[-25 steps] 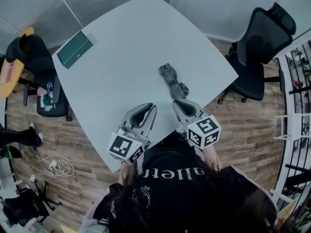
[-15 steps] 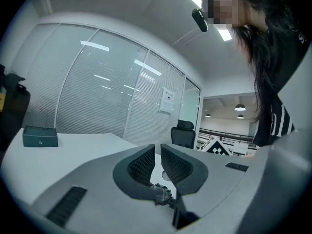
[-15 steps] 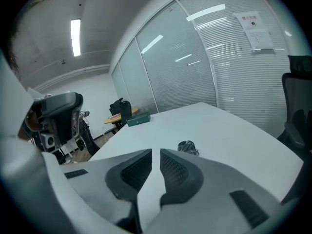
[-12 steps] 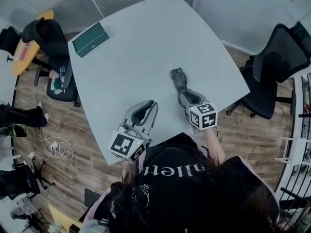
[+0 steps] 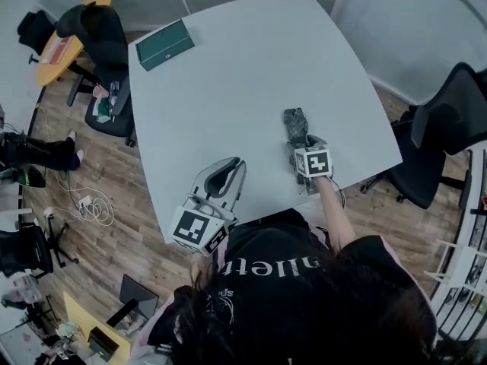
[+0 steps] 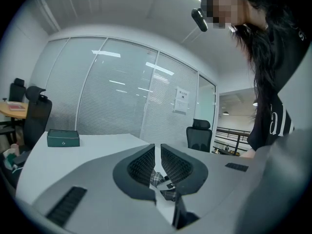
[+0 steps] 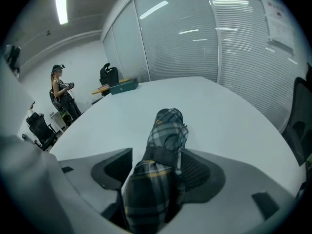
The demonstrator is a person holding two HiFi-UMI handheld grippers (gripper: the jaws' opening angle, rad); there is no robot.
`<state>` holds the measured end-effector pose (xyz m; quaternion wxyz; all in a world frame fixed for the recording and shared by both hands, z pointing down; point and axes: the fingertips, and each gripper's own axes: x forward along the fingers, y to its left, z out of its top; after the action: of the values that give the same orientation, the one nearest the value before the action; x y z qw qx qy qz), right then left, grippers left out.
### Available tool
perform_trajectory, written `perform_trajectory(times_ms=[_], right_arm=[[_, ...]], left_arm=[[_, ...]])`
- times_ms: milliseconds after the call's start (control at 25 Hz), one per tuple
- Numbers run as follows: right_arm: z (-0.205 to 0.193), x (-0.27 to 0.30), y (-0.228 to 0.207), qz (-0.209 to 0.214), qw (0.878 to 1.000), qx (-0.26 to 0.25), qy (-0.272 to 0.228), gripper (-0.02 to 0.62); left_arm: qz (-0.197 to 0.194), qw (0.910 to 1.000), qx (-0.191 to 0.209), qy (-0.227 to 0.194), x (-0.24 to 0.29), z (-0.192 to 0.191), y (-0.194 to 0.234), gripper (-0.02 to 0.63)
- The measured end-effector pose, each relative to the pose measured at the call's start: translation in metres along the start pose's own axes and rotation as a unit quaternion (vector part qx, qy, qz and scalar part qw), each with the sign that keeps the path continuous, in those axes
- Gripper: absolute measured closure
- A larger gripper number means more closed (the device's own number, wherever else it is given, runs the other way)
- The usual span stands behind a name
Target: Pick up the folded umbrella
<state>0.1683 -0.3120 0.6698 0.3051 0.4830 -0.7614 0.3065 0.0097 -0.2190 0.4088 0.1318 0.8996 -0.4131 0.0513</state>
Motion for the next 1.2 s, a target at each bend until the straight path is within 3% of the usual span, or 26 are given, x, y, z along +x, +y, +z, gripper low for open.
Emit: perform_trajectory(times_ms=[320, 600, 1000, 1200], right_arm=[[-0.006, 0.033, -0.02, -0.071, 0.997, -0.029, 0.033, 0.296], [-0.011, 0.032, -0.031, -0.071, 0.997, 0.011, 0.037, 0.318], [-0.017, 0.007, -0.01, -0.001, 0.992, 0.127, 0.018, 0.364], [-0.004, -0.02, 0.023, 0.042, 0.988, 0.147, -0.02, 0.364]], left_arm=[[0.027, 0.9996, -0.007, 0.003, -0.015, -0.007, 0.005, 0.551], [0.033, 0.9994, -0.009, 0.002, -0.025, -0.009, 0.01, 0.552], [0.022, 0.9997, -0.007, -0.001, -0.039, -0.005, 0.02, 0.551], [0.006, 1.0, -0.007, -0.002, -0.045, -0.006, 0.025, 0.551]])
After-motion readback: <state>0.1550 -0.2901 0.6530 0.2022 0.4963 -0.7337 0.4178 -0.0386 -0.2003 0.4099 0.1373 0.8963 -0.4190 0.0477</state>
